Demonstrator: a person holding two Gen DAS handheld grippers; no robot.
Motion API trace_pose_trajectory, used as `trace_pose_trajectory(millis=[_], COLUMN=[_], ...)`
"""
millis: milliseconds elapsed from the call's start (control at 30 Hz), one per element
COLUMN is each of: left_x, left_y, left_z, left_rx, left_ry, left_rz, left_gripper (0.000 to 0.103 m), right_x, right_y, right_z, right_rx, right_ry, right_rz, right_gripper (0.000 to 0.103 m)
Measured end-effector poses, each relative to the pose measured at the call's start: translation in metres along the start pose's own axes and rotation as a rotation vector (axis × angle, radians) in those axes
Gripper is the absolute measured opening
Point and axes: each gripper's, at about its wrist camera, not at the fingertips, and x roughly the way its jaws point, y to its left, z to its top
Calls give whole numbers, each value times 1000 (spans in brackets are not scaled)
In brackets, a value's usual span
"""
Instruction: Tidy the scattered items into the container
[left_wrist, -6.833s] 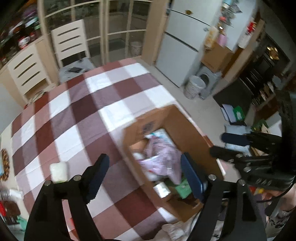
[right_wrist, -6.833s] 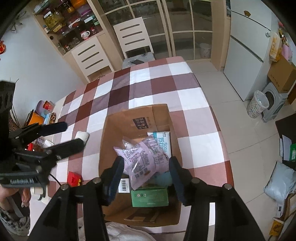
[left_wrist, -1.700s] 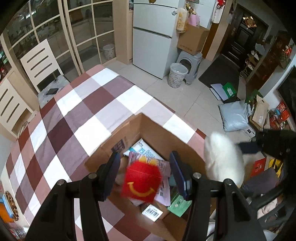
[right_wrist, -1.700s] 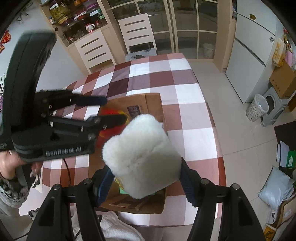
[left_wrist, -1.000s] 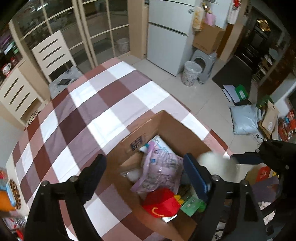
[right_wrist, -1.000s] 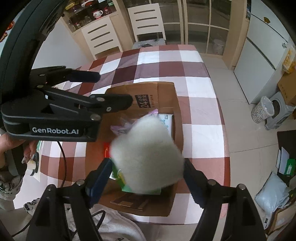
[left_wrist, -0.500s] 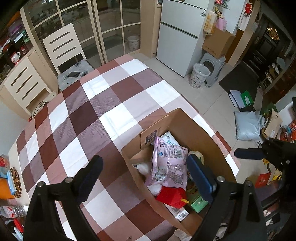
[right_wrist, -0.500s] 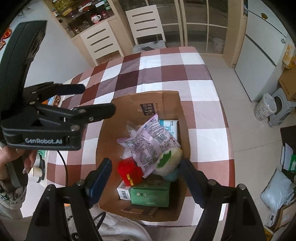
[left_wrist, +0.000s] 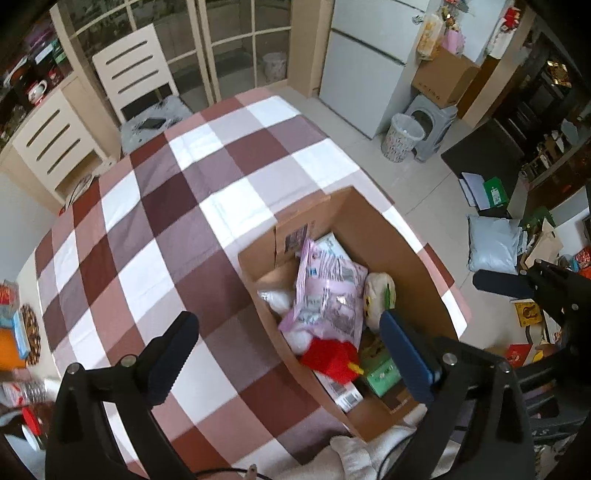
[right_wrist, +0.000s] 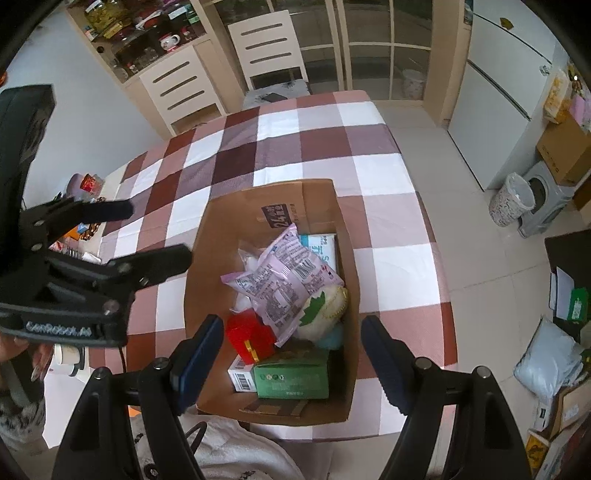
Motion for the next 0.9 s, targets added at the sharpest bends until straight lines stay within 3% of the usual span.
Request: trace_pose_trajectory(millis=[400, 633, 900], left_x=[6, 21, 25], left_y=[0, -9, -12], left_z=[-35, -55, -74], left_rx=[-139, -199, -270], left_ry=[140, 206, 228], left_rz=[44, 50, 59], left_gripper=[100, 100, 100], right_x=[6, 13, 23], right_y=[-4, -1, 0], right_z=[-9, -16, -23], right_rx=[-1, -31, -62], right_ry=[41, 57, 82], right_rz=[-213, -267, -243], right_gripper=[79, 79, 79])
